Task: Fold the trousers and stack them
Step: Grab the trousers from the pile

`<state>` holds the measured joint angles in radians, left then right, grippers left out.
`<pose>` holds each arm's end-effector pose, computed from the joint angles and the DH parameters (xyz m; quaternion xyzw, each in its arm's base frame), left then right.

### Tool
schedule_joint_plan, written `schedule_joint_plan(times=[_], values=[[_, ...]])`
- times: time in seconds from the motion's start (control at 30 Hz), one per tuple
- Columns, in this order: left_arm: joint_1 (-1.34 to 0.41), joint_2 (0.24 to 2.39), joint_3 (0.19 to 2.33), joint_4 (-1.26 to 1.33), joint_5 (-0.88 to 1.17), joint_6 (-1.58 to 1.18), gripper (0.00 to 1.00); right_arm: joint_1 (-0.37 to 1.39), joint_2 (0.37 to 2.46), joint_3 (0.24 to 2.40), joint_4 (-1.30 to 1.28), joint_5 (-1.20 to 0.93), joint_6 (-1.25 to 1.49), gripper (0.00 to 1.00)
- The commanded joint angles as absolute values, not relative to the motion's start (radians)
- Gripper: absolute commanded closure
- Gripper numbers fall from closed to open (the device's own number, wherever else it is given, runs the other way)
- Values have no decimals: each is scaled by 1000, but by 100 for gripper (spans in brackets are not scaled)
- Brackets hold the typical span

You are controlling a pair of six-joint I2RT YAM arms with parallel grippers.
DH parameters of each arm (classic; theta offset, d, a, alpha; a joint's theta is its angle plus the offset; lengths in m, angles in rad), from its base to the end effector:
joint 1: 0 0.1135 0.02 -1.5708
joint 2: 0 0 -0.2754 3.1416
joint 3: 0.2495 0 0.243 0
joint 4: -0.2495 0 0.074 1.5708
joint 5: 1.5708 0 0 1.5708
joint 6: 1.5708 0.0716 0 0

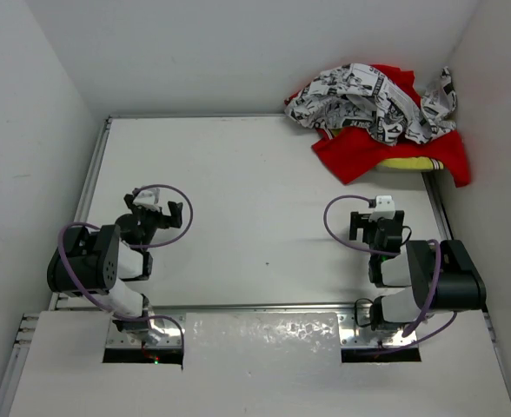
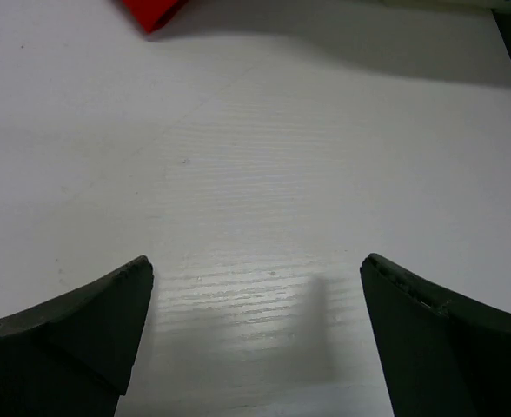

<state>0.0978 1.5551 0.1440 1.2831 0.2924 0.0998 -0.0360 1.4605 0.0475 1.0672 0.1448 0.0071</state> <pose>0.2546 0.0042 0.1477 0.0970 0.7428 -0.0444 0.6610 0.2217 -0.0183 0.1150 0.0592 0.8150 -0.0675 0.5725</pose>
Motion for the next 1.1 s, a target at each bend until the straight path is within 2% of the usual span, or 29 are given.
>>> schedule_joint_plan(times=[0.0, 0.13, 0.17, 0.2, 0.3, 0.33, 0.37, 0.43, 0.47, 0.5, 0.53, 0.57, 0.6, 0.63, 0.67, 0.7, 0.73, 0.77, 0.87, 0.93, 1.0, 1.07], values=[[97, 1545, 152, 1440, 302, 94, 0, -32, 1462, 69, 1108, 127, 6, 1], [95, 1545, 152, 1442, 298, 95, 0, -32, 1439, 86, 1054, 123, 9, 1], [88, 1540, 153, 1434, 284, 103, 0, -32, 1413, 150, 979, 118, 9, 1], [83, 1537, 161, 1407, 270, 107, 0, -32, 1358, 199, 783, 107, 8, 1], [77, 1539, 153, 1440, 268, 101, 0, -35, 1283, 403, 553, 28, 55, 1], [54, 1539, 158, 1419, 247, 113, 1, -35, 1267, 403, 523, 28, 52, 1], [29, 1510, 169, 1376, 180, 135, 0, -35, 1255, 484, 497, -51, 48, 1], [20, 1482, 186, 1315, 172, 141, 0, -35, 1243, 587, 399, -96, 57, 1], [21, 1424, 213, 1261, 181, 138, 0, -35, 1250, 714, 311, -110, 66, 1], [21, 1384, 354, 957, 225, 176, 0, -38, 1265, 786, 257, -107, 78, 1], [15, 1361, 450, 775, 286, 245, 0, -40, 1314, 855, 208, -106, 80, 1], [11, 1364, 553, 630, 401, 317, 0, -41, 1347, 1009, 93, -101, 81, 13], [-17, 1368, 728, 401, 403, 371, 0, -46, 1432, 1094, 31, -86, 89, 29], [-23, 1371, 797, 335, 384, 361, 0, -51, 1480, 1174, -26, -71, 103, 49], [-28, 1380, 916, 251, 335, 332, 0, -58, 1527, 1341, -140, -39, 154, 79], [-28, 1391, 978, 208, 331, 336, 0, -77, 1576, 1421, -181, -31, 184, 85], [-28, 1417, 1030, 158, 328, 353, 0, -89, 1665, 1554, -210, -28, 208, 85], [-28, 1436, 1131, 62, 327, 401, 0, -104, 1707, 1609, -245, -17, 241, 52], [-31, 1528, 1276, -78, 290, 472, 0, -117, 1874, 1822, -278, 35, 220, 8], [-32, 1597, 1316, -101, 264, 486, 0, -117, 2027, 2012, -325, 66, 180, 1], [-34, 1658, 1365, -110, 284, 523, 0, -118, 2141, 2235, -389, 58, 147, 1], [-37, 1689, 1399, -107, 304, 523, 0, -118, 2253, 2315, -430, 22, 150, 1]])
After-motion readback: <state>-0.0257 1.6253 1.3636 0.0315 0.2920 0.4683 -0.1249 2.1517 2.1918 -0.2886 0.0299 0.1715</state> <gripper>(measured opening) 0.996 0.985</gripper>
